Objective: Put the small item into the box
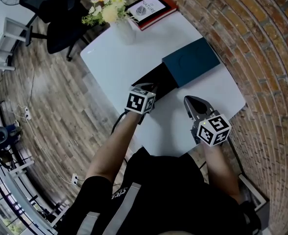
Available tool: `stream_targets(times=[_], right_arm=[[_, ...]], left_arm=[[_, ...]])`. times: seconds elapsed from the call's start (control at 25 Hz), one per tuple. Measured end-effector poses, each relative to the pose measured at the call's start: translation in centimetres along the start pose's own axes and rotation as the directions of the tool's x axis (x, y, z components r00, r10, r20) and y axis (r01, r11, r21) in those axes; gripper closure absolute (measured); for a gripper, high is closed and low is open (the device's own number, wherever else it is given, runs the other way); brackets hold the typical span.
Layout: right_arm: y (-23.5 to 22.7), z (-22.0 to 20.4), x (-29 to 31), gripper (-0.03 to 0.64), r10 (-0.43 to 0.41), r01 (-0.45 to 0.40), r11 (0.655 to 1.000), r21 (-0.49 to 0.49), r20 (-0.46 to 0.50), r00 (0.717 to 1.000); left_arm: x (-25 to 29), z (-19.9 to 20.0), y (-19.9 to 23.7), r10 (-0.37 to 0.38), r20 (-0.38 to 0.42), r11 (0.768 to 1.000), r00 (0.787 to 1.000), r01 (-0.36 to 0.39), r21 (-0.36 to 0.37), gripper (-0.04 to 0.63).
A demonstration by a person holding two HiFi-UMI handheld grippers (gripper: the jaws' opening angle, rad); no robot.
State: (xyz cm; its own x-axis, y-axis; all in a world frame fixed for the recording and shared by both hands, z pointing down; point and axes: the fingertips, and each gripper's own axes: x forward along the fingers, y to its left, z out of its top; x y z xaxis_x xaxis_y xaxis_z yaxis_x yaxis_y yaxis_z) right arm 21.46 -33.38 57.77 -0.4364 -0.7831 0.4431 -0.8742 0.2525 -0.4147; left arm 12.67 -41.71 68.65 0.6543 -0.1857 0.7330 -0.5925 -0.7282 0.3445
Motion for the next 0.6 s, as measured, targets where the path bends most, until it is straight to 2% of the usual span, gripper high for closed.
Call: stream_targets(times=[0.16, 0.4, 0.6], right_arm=[[0.6, 0.3, -0.1, 0.615, 0.008, -0.008, 1.0, -0.004, 0.006, 1.0], [0.7, -0.1, -1.1, 0.615, 0.006, -0.006, 1.0, -0.001, 0.005, 1.0], [0.9, -0.8, -2.0, 0.615, 0.0, 0.0, 1.0, 0.006, 0.001, 1.0]], left_arm=[[0.5, -0.9, 0.3, 0.012, -0.065, 1.0, 0.998, -0.01, 0.024, 0.575], [0.8, -1.1, 0.5, 0.007, -0.092, 0.999, 0.996, -0.004, 0.033, 0.564], [0.1, -1.1, 0.8, 0.059, -0.098, 0.994, 0.993, -0.05, 0.097, 0.541]])
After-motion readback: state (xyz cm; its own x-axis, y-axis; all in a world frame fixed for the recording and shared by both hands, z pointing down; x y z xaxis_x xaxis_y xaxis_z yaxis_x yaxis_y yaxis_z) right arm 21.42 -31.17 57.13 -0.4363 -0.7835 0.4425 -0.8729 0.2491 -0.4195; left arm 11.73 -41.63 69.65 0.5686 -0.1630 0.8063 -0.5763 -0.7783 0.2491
